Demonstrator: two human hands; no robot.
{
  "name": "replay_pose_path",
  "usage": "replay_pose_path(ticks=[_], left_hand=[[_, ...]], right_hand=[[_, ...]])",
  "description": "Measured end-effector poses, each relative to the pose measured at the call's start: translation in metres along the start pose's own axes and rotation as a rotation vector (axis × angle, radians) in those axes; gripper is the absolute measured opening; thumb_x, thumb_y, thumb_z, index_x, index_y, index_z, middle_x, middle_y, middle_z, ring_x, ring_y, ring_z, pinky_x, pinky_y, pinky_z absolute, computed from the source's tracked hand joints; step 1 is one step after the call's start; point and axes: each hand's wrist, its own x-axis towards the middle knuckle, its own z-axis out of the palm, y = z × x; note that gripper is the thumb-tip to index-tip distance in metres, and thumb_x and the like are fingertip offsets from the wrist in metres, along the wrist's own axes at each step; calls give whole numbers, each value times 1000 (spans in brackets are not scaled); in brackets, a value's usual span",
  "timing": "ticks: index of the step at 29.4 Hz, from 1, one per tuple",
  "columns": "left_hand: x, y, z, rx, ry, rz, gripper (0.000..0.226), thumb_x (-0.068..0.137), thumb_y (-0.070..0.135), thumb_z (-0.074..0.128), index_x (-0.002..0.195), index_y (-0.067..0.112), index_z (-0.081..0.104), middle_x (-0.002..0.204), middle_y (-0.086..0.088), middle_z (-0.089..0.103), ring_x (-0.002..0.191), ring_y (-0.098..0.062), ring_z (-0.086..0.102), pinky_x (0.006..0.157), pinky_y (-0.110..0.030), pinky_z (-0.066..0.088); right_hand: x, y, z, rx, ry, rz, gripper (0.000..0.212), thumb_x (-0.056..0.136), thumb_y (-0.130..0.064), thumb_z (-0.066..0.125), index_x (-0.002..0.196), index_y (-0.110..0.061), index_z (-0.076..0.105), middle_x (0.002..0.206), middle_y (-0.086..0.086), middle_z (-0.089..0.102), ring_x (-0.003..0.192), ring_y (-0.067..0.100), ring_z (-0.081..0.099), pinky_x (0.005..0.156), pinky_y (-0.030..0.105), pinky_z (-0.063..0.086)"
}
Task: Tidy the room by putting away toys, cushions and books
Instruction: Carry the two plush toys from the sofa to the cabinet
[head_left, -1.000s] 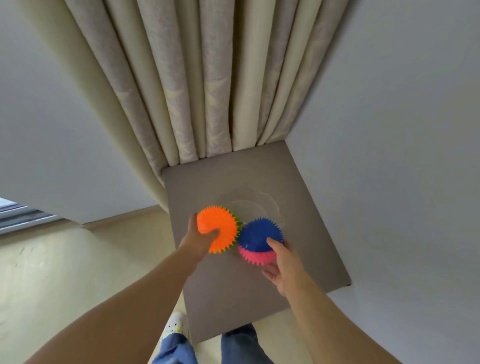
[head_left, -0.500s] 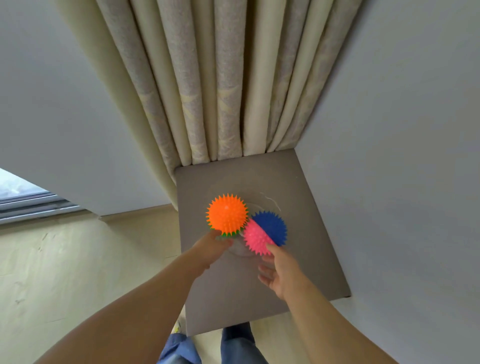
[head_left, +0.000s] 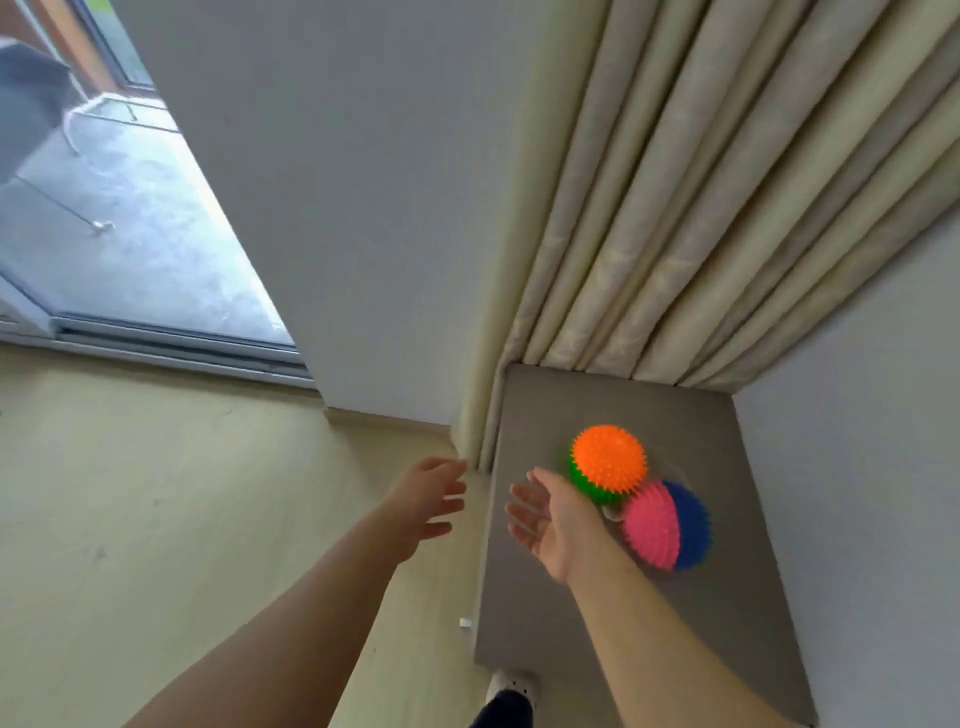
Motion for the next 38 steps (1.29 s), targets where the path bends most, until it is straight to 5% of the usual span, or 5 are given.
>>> replay_pose_path(ticks=[7,19,26,38], left_hand=[[-54,-38,-151,-325,233,55,16,96,26,49,109,17,54,99,-3,60,97,-22,59,86,-36,45],[-201,-197,-425,-822,722,107,18,95,28,51,110,18,53,99,-2,63,89,-19,60,85,-36,45],[-244,-272,-518,-1093,866,39,17,95,29,51,110,19,53,96,-1,62,84,-17,60,79,-34,45],[-303,-326,-779,-1340,1175,51,23,96,26,50,116,17,53,105,-5,62,90,-20,60,75,-32,45]], right_hand=[[-41,71,137,-269,-193,-20,16,97,-27,46,104,-15,54,93,5,61,78,21,57,61,31,43],[-156,303,370,-688,-646,185,13,95,-23,50,97,-12,56,93,7,65,81,21,61,66,31,46],[-185,411,462,-935,-722,302,13,95,-23,49,94,-12,56,90,6,64,78,21,59,67,31,46],[-242,568,724,-1199,-854,302,13,93,-22,52,89,-12,59,93,5,60,83,21,57,77,34,47]])
